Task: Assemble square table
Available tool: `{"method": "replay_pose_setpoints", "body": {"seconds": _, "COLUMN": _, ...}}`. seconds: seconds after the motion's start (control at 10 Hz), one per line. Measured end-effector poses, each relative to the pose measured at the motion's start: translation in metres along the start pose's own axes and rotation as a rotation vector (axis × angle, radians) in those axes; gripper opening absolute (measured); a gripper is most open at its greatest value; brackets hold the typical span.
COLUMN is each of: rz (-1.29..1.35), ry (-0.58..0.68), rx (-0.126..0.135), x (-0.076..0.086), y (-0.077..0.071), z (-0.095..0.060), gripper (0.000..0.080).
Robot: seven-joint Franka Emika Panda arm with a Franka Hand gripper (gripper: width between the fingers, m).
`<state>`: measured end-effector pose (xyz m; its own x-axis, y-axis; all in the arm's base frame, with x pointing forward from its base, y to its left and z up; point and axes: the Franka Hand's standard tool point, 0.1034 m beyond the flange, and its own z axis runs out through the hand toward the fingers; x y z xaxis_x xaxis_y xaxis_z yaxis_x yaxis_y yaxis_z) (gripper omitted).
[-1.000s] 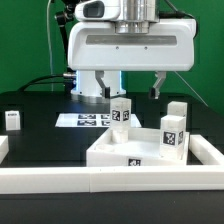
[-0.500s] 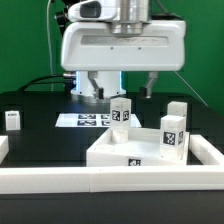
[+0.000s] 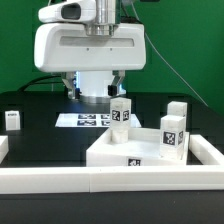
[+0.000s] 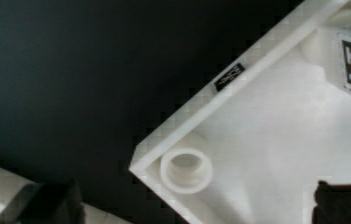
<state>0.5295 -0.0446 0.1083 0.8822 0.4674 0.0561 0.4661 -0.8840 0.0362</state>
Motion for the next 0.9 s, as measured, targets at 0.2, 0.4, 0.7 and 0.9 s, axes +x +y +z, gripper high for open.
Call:
{"method": "replay_pose_setpoints", "body": {"seconds": 0.2, "rz": 0.005, "ry": -0.006, "rx": -0.001, "x": -0.014, "y": 0.011, "z": 0.000, "gripper": 0.0649}}
{"method": "replay_pose_setpoints", "body": {"seconds": 0.4, "rz": 0.045, "ry": -0.029, "rx": 0.005, "x": -0.052, "y": 0.034, "z": 0.003, "gripper": 0.0649}}
{"method": "replay_pose_setpoints", "body": {"seconds": 0.7, "rz": 0.086, "ry": -0.048, "rx": 0.003, "x": -0.103, "y": 0.060, "z": 0.013, "gripper": 0.0649}}
{"method": "replay_pose_setpoints", "body": {"seconds": 0.9, "rz": 0.082, "ry": -0.046, "rx": -0.007, "x": -0.110, "y": 0.063, "z": 0.015, "gripper": 0.0649}}
